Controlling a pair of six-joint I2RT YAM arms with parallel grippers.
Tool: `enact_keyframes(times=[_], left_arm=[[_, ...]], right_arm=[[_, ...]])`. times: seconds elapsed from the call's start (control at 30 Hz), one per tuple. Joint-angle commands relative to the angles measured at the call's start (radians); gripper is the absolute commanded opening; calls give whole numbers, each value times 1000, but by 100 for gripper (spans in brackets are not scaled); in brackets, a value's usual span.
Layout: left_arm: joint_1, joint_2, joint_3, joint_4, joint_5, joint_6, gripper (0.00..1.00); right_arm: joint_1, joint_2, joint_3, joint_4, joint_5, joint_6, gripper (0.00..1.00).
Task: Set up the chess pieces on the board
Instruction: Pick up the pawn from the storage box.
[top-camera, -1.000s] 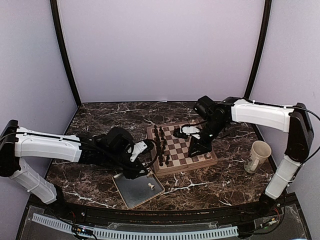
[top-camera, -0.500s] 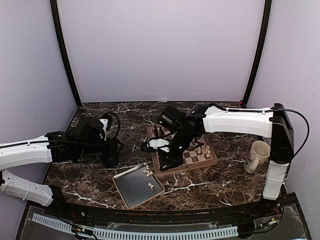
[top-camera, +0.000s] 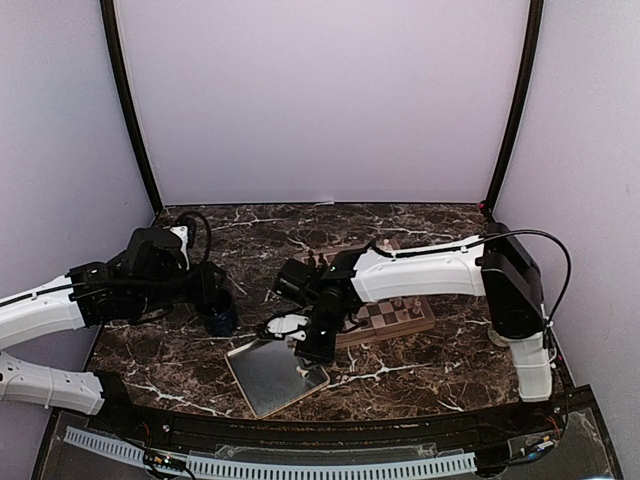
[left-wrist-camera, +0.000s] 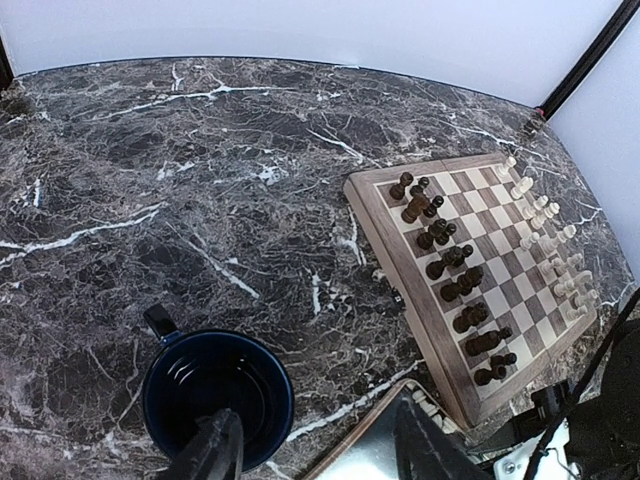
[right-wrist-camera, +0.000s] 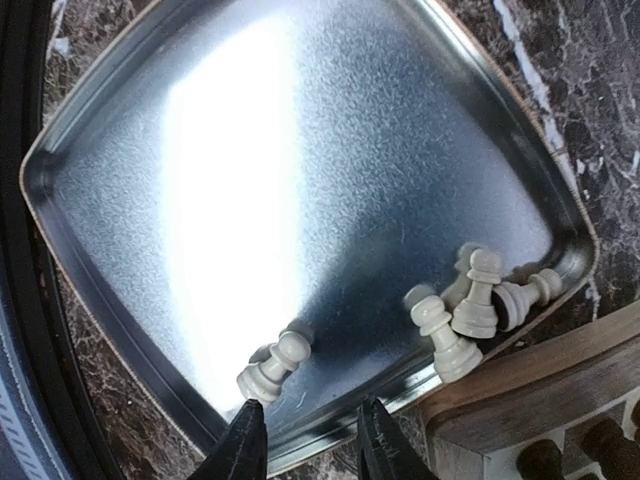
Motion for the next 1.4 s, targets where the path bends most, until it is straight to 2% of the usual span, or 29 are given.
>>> enact_keyframes(times=[0.0, 0.4, 0.7, 1.07, 1.2, 1.37], left_arm=[[5, 9, -21, 3, -2, -15, 54], [5, 24, -30, 22, 28, -18, 53], [4, 42, -23, 22, 45, -13, 53], [5, 81, -23, 56, 87, 18, 53], [6, 118, -22, 104, 137, 47, 53], [17, 175, -12, 204, 252, 53, 53]], right_arm=[[29, 31, 40, -6, 38, 23, 33], [55, 65, 53, -11, 68, 34, 38], [69, 79, 23, -13, 169, 28, 38], [66, 39, 11, -11, 179, 11, 17], [31, -52, -16, 28, 110, -10, 13], [-77, -219, -106, 109, -108, -43, 12]])
